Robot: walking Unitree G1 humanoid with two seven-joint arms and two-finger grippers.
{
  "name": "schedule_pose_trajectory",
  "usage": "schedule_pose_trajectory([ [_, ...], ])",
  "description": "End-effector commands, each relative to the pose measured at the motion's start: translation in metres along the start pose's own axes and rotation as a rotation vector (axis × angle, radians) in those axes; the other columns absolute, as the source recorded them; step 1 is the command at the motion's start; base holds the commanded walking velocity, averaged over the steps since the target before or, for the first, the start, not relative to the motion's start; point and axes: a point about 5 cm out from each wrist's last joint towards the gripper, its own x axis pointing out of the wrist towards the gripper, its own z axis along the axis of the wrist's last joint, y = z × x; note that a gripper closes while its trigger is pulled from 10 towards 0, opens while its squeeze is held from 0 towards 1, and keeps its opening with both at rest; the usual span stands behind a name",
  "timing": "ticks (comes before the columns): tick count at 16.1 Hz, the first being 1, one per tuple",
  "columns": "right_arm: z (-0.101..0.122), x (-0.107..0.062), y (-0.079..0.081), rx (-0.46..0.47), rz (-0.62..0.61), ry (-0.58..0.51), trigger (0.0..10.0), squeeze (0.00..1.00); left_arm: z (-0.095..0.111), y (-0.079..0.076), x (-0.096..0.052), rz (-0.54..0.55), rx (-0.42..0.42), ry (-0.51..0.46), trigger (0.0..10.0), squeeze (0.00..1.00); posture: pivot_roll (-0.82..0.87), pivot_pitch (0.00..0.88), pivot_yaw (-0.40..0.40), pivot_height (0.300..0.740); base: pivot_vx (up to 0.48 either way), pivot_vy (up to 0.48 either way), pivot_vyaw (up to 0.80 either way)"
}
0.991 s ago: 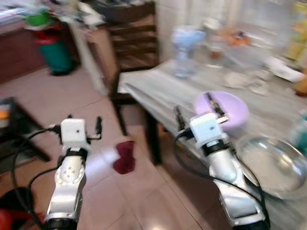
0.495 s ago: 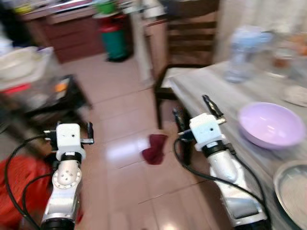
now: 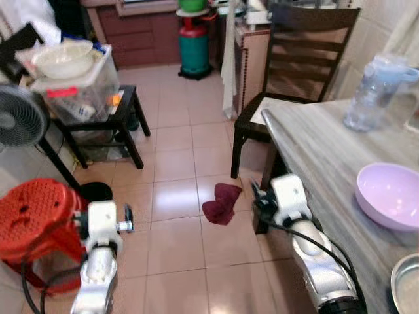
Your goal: Setting the table
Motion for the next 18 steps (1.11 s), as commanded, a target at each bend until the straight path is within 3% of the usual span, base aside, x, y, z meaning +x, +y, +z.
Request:
schedule_pose_trajectory([
  [1, -0.015, 0.005, 0.01, 0.063, 0.024, 0.073, 10.0, 0.0, -0.019, -0.002, -0.003, -0.045, 0.008, 0.081, 10.0, 0.0, -0.12, 0.027, -0.008, 0.74, 0.0, 0.0, 0.0],
  [3, -0.067, -0.006, 0.019, 0.108, 0.043, 0.331, 10.0, 0.0, -0.052, -0.014, -0.013, -0.14, 0.039, 0.237, 10.0, 0.0, -0.1, 0.026, -0.026, 0.74, 0.0, 0.0, 0.0],
  [6, -0.093, -0.02, 0.023, 0.129, 0.037, 0.478, 10.0, 0.0, -0.07, -0.025, -0.022, -0.211, 0.085, 0.337, 10.0, 0.0, -0.09, 0.022, -0.029, 0.74, 0.0, 0.0, 0.0],
  [8, -0.122, -0.044, 0.023, 0.091, 0.037, 0.627, 10.0, 0.0, -0.097, -0.037, -0.038, -0.326, 0.149, 0.538, 10.0, 0.0, -0.11, 0.013, -0.004, 0.74, 0.0, 0.0, 0.0],
  [10, -0.136, -0.059, 0.015, 0.13, -0.036, 0.703, 10.0, 0.0, -0.099, -0.039, -0.039, -0.363, 0.16, 0.576, 10.0, 0.0, -0.13, 0.012, 0.004, 0.74, 0.0, 0.0, 0.0],
  [11, -0.146, -0.071, 0.01, 0.153, -0.061, 0.757, 10.0, 0.0, -0.099, -0.038, -0.039, -0.388, 0.205, 0.587, 10.0, 0.0, -0.13, 0.014, 0.019, 0.74, 0.0, 0.0, 0.0],
  [13, -0.157, -0.087, -0.002, 0.13, -0.109, 0.816, 10.0, 0.0, -0.101, -0.032, -0.039, -0.388, 0.226, 0.605, 10.0, 0.0, -0.16, 0.027, 0.038, 0.74, 0.0, 0.0, 0.0],
  [15, -0.158, -0.088, -0.016, 0.228, -0.228, 0.81, 10.0, 0.0, -0.104, -0.028, -0.041, -0.415, 0.235, 0.625, 10.0, 0.0, -0.18, 0.033, 0.034, 0.74, 0.0, 0.0, 0.0],
  [17, -0.156, -0.086, -0.016, 0.224, -0.211, 0.802, 10.0, 0.0, -0.112, -0.017, -0.048, -0.386, 0.26, 0.663, 10.0, 0.0, -0.17, 0.006, 0.022, 0.74, 0.0, 0.0, 0.0],
  [18, -0.155, -0.084, -0.014, 0.202, -0.182, 0.799, 10.0, 0.0, -0.113, -0.013, -0.048, -0.349, 0.228, 0.672, 10.0, 0.0, -0.17, 0.0, 0.01, 0.74, 0.0, 0.0, 0.0],
])
